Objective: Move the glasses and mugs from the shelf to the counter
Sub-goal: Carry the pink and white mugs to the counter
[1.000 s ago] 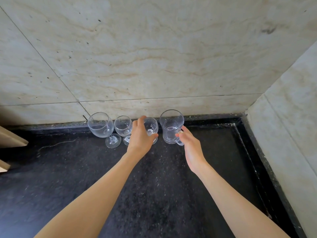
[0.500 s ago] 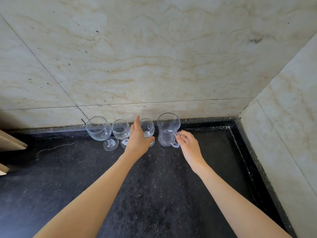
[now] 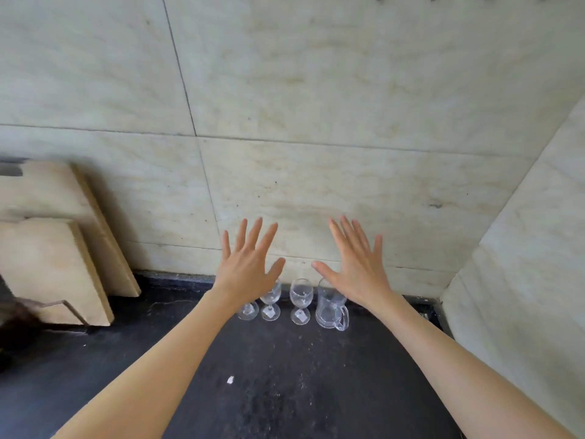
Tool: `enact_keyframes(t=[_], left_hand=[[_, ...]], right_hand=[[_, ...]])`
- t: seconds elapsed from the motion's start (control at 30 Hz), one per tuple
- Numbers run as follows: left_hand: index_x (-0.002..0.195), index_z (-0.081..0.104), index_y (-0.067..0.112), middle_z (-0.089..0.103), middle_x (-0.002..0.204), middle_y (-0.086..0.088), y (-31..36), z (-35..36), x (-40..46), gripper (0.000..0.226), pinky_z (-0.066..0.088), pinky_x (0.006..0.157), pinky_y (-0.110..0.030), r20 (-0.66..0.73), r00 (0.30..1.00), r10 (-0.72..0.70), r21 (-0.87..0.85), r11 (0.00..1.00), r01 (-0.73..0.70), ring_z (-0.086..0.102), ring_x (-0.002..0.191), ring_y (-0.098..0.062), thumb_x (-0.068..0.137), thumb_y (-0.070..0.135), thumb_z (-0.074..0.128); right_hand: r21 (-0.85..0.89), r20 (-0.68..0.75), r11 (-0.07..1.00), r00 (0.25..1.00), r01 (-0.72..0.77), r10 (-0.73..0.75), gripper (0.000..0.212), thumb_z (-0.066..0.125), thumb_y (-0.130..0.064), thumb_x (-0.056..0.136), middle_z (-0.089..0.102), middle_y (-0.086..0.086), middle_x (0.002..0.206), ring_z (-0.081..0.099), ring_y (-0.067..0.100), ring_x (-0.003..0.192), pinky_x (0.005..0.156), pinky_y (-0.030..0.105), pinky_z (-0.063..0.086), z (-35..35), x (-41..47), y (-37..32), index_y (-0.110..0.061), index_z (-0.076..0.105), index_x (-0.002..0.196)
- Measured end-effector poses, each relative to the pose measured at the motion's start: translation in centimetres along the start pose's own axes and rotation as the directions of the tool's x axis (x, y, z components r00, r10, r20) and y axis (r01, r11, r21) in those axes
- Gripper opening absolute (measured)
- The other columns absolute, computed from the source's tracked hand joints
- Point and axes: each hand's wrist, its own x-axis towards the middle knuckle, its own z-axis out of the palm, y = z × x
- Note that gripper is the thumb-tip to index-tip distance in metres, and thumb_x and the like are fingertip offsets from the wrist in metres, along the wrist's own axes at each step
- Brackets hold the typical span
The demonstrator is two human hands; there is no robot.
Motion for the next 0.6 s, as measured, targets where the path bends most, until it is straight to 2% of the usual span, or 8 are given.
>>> enact_keyframes(t=[0.13, 0.23, 0.4, 0.5, 0.6], left_hand=[[0.147, -0.005, 0.037, -0.010, 0.160, 0.001, -2.6, -8.4, -2.5, 0.069, -0.013, 0.112, -0.055, -0.188, 0.982, -0.025, 0.138, 0.989, 0.051, -0.015, 0.145, -0.027, 0.089, 0.061, 0.025], [0.147, -0.005, 0.039, -0.010, 0.159, 0.001, -4.8, -13.5, -6.7, 0.068, -0.014, 0.110, -0.057, -0.298, 0.952, -0.070, 0.185, 0.974, 0.130, -0.015, 0.145, -0.027, 0.088, 0.063, 0.022], [0.144, -0.014, 0.043, -0.018, 0.158, 0.002, -10.6, -20.0, -17.1, 0.067, -0.019, 0.108, -0.056, -0.367, 0.906, -0.209, 0.197, 0.935, 0.295, -0.023, 0.143, -0.025, 0.088, 0.063, 0.017], [0.143, -0.015, 0.044, -0.017, 0.158, 0.003, -14.3, -23.9, -25.1, 0.067, -0.018, 0.108, -0.057, -0.415, 0.856, -0.308, 0.204, 0.885, 0.417, -0.022, 0.143, -0.025, 0.089, 0.062, 0.020], [0.146, -0.007, 0.040, -0.008, 0.160, 0.001, -17.1, -27.4, -34.3, 0.068, -0.014, 0.110, -0.058, -0.487, 0.775, -0.401, 0.156, 0.834, 0.530, -0.016, 0.145, -0.026, 0.090, 0.058, 0.026]], right_hand=[[-0.139, -0.109, 0.972, 0.973, 0.188, -0.204, 0.089, 0.030, -0.075, 0.078, -0.021, -0.005, 0.154, -0.020, 0.018, 0.143, 0.109, 0.057, -0.016, -5.4, 1.2, -6.5, -0.035, -0.014, 0.145], [-0.175, -0.161, 0.936, 0.929, 0.305, -0.333, 0.090, 0.028, -0.077, 0.076, -0.028, -0.008, 0.148, -0.023, 0.018, 0.142, 0.108, 0.057, -0.020, -8.0, 0.5, -12.4, -0.036, -0.016, 0.144], [-0.160, -0.179, 0.862, 0.845, 0.481, -0.504, 0.089, 0.030, -0.075, 0.077, -0.020, -0.004, 0.156, -0.023, 0.019, 0.142, 0.110, 0.057, -0.018, -10.1, -2.8, -23.8, -0.038, -0.018, 0.143], [-0.139, -0.198, 0.802, 0.777, 0.581, -0.597, 0.088, 0.027, -0.075, 0.076, -0.021, -0.004, 0.156, -0.023, 0.020, 0.142, 0.111, 0.058, -0.017, -10.8, -6.2, -31.6, -0.039, -0.020, 0.142], [-0.102, -0.233, 0.729, 0.697, 0.677, -0.679, 0.089, 0.032, -0.074, 0.077, -0.018, -0.004, 0.157, -0.022, 0.020, 0.143, 0.110, 0.058, -0.017, -11.1, -11.1, -39.8, -0.038, -0.015, 0.144]])
